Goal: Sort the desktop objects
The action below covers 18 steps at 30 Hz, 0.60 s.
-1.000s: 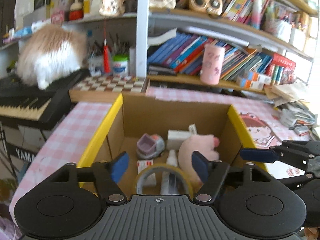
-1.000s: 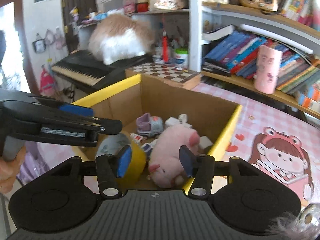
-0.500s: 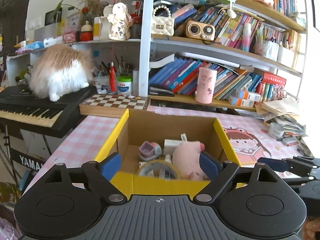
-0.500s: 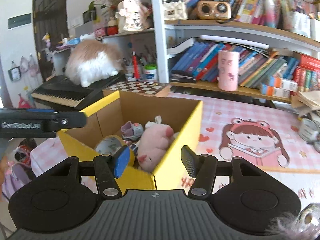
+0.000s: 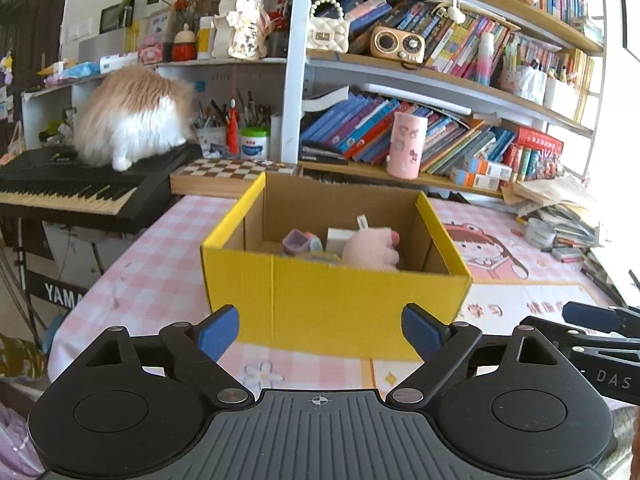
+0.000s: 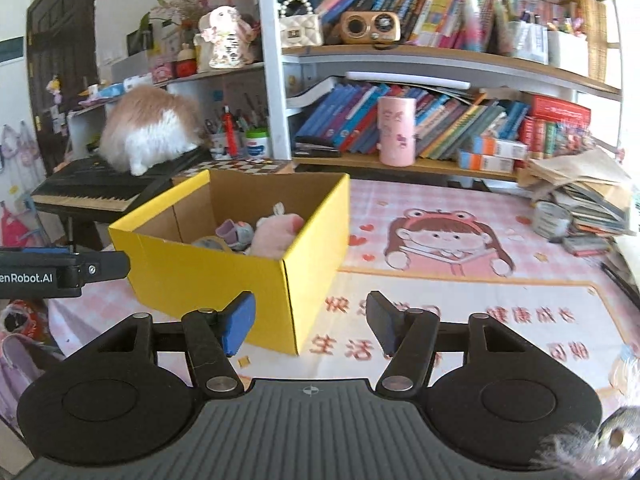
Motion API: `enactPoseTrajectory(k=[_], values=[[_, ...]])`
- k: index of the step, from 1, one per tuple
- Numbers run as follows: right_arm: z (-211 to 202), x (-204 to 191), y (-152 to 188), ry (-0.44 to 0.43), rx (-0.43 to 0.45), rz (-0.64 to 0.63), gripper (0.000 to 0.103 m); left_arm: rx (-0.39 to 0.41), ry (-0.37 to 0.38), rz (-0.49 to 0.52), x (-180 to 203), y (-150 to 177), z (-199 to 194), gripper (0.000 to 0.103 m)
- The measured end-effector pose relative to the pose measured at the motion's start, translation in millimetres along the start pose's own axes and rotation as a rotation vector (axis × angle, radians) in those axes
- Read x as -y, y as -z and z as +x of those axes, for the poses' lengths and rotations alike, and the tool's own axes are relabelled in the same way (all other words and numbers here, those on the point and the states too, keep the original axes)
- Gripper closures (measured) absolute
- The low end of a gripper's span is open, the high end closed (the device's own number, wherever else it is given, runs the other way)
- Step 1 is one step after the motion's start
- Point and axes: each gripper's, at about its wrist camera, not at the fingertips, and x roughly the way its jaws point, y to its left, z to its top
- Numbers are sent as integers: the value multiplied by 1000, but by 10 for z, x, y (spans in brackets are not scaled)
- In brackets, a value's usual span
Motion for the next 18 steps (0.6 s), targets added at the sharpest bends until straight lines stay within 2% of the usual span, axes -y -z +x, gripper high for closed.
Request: enactPoseTrajectory(k=[7,14,18], values=[[-235,-55,243,53,-26,19,42,-45,36,-5,76,229,-109,12],[-425,-87,462,105,-57,46,40,-86,59,74,243,366,-104,8],[-480,-30,511,151,-73,83,35,-101,66,113,310,402,-109,8]])
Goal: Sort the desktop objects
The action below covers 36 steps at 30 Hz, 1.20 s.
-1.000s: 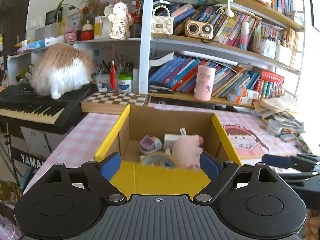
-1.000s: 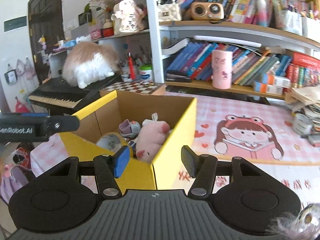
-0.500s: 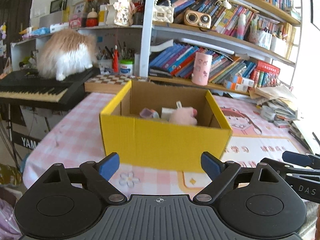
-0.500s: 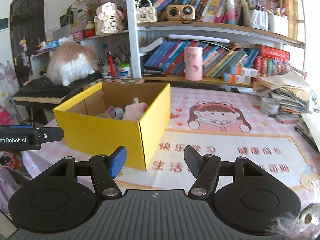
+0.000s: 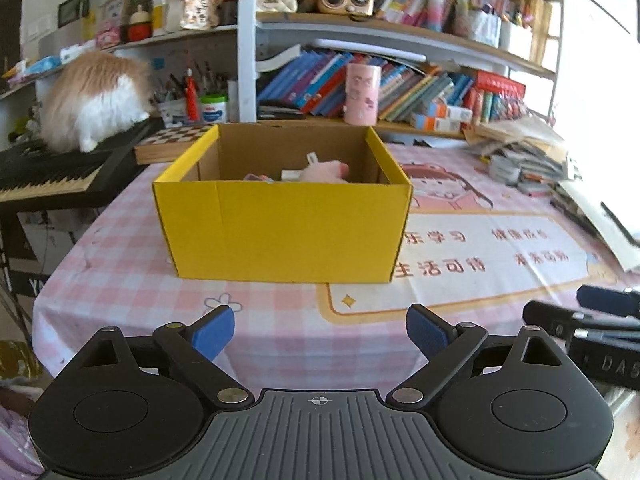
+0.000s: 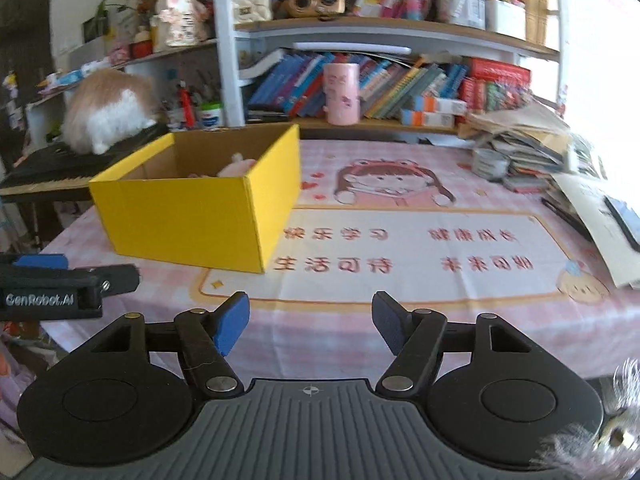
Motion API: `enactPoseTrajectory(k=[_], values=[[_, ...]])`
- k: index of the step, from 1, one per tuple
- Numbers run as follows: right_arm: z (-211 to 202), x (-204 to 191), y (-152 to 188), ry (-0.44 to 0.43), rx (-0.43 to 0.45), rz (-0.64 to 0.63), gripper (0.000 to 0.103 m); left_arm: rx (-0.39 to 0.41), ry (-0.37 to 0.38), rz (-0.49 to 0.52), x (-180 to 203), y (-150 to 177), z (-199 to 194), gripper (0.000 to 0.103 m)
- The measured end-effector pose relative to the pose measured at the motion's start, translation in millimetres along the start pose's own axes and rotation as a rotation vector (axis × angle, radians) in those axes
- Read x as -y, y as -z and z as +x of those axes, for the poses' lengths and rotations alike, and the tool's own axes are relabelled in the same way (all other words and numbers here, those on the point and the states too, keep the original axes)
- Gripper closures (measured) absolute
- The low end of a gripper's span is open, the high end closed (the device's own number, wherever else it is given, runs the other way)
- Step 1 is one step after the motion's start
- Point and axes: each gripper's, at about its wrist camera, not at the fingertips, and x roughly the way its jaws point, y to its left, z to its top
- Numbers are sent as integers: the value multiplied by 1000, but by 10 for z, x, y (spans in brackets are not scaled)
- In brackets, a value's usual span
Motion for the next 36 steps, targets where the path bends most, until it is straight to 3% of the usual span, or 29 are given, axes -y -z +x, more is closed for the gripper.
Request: enactPoseTrajectory(k=[12,24,36], values=[[24,148,57,99,-39,18,15,-49,11,28,187,24,98,1],[100,301,61,113,-87,41,12,-139,7,17,261,52,236,1],[52,387,105,131,-97,62,10,-134,37,40,382,67,157,0]])
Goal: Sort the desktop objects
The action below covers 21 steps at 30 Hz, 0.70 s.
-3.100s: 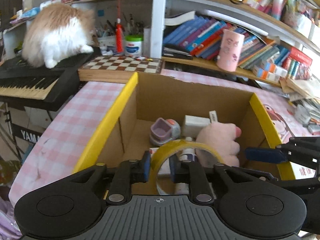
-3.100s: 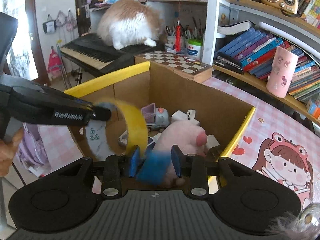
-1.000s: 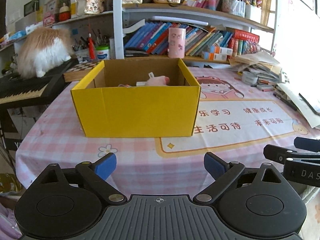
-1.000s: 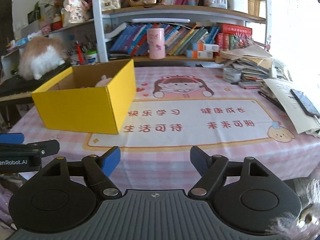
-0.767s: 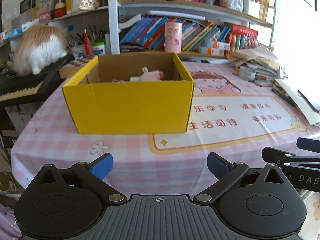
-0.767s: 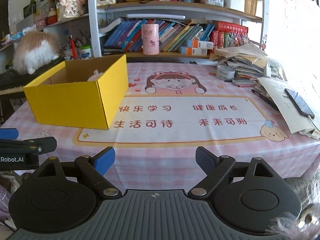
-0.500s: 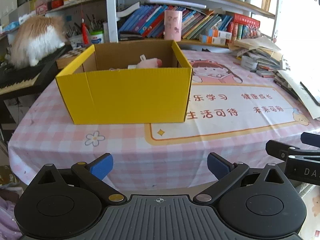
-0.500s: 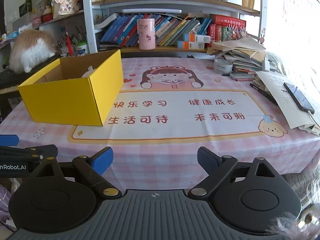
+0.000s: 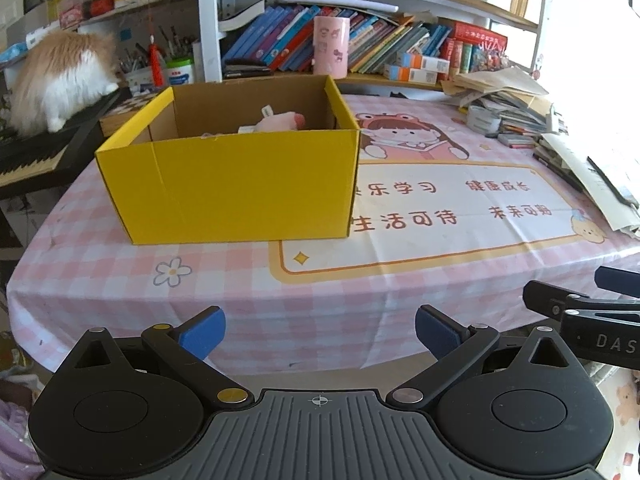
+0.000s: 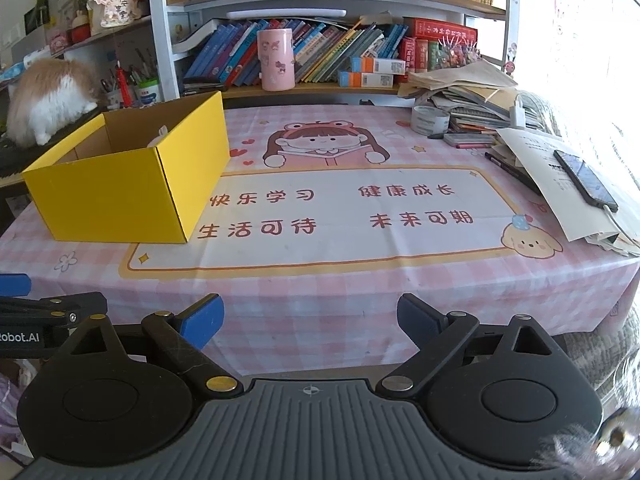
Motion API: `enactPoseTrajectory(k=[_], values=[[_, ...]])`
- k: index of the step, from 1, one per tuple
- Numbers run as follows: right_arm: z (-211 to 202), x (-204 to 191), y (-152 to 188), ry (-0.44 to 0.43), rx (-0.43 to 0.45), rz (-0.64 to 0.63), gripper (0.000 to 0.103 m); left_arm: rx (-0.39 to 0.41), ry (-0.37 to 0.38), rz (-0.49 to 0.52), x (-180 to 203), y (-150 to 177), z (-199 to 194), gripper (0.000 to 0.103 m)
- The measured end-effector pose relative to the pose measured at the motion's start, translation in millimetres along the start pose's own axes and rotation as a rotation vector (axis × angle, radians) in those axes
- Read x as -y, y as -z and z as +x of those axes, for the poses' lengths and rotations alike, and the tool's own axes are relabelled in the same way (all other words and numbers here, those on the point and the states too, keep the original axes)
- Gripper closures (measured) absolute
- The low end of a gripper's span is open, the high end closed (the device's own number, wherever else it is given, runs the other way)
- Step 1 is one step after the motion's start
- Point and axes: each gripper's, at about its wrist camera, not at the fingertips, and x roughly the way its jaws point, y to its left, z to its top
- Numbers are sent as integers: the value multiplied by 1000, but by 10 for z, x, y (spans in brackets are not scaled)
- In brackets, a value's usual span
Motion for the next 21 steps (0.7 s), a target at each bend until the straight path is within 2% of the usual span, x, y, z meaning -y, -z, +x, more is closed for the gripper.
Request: enactPoseTrajectory(k=[21], values=[[-107,0,42,24,18,12,9,24,30,13,15,-8,-55,0]])
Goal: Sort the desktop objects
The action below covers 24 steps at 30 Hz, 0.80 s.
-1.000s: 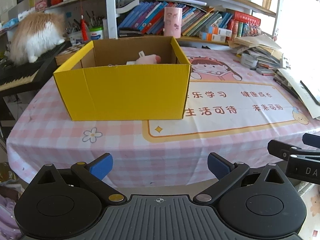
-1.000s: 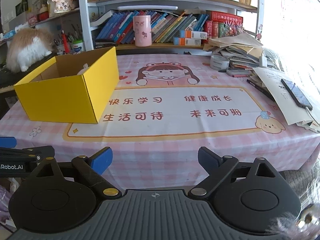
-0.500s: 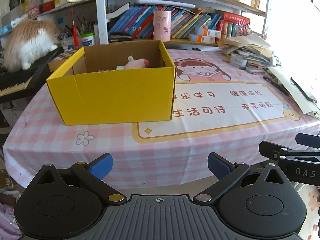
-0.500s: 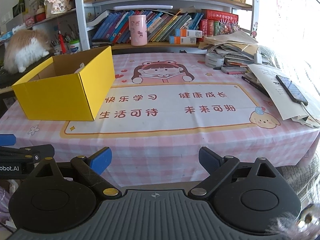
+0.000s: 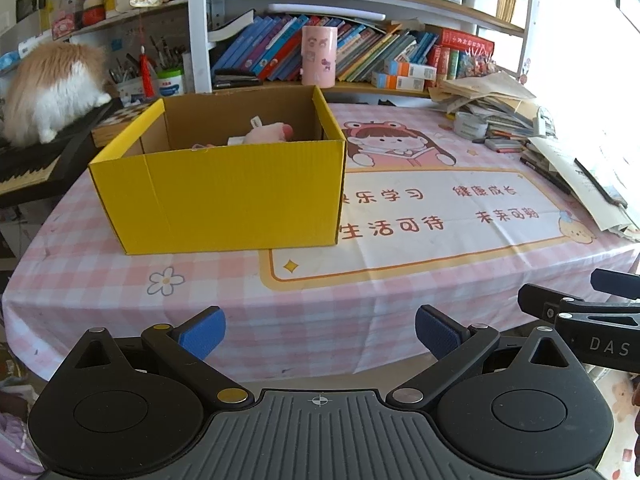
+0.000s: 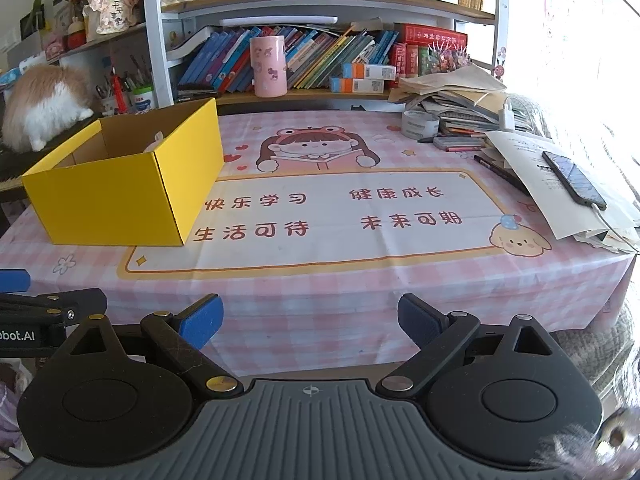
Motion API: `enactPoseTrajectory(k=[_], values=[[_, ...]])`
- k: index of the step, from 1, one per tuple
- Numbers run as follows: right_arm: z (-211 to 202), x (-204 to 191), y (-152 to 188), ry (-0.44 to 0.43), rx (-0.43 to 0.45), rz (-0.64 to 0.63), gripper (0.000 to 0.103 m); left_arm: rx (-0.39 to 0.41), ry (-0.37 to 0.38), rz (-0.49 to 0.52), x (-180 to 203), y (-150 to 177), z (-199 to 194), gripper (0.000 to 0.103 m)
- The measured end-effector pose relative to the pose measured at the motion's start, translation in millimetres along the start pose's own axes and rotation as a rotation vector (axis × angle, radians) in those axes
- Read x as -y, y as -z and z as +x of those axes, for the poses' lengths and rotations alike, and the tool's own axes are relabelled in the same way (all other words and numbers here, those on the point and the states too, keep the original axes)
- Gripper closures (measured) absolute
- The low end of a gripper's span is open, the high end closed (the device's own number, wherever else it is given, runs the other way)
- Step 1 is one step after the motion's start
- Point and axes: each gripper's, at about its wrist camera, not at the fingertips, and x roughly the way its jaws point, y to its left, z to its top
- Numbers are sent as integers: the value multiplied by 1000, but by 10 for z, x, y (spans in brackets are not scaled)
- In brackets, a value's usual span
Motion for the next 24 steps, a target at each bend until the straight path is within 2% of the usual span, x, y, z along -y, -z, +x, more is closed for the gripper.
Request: enactPoseTrajectory(k=[19,22,24], values=[[36,-27,-9,-6,-9,-10,9,11,9,-1,-45,0,-8,0],[56,-53,-9,-5,-10,-12,9,19,40,-13,-69,-5,-26,0],[64,-66,-10,-4,-10,-12,9,31,18,5,-57,-16,-42,0]])
